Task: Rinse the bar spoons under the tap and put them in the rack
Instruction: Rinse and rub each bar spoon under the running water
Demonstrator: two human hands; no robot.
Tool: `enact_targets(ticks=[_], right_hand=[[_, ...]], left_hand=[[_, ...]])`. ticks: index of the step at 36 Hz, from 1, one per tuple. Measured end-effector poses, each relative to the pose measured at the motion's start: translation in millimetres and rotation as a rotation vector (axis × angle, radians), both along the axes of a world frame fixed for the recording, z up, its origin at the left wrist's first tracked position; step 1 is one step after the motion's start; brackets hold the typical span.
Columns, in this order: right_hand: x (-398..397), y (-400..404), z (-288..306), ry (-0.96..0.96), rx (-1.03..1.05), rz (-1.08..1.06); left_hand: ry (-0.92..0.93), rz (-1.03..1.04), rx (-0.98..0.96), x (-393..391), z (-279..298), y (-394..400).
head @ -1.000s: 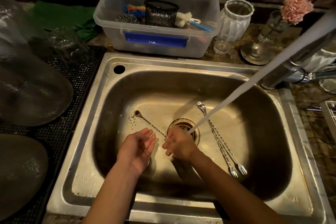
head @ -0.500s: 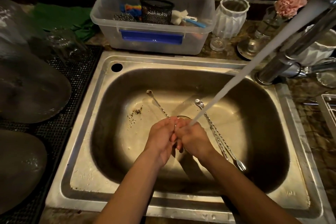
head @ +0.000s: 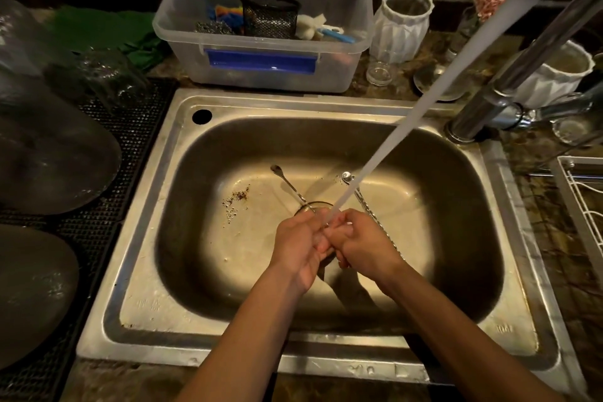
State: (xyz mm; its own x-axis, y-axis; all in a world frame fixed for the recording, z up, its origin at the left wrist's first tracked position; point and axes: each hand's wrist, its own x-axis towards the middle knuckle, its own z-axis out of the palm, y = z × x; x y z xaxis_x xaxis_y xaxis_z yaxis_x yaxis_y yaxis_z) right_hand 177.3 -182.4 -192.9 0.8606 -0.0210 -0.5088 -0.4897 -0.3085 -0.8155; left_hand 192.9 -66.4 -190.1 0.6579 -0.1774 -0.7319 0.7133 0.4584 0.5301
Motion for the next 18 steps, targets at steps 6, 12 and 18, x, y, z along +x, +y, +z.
enact_targets(ticks=[6, 12, 18], right_hand=[[-8, -7, 11, -0.005, 0.004, 0.000], [-18, -21, 16, -0.023, -0.020, 0.047], [-30, -33, 23, -0.035, -0.100, 0.110]], left_hand=[[-0.014, 0.039, -0.028, -8, 6, -3], [0.005, 0.064, -0.047, -11, 13, -3], [0.000, 0.137, -0.073, -14, 18, -4]])
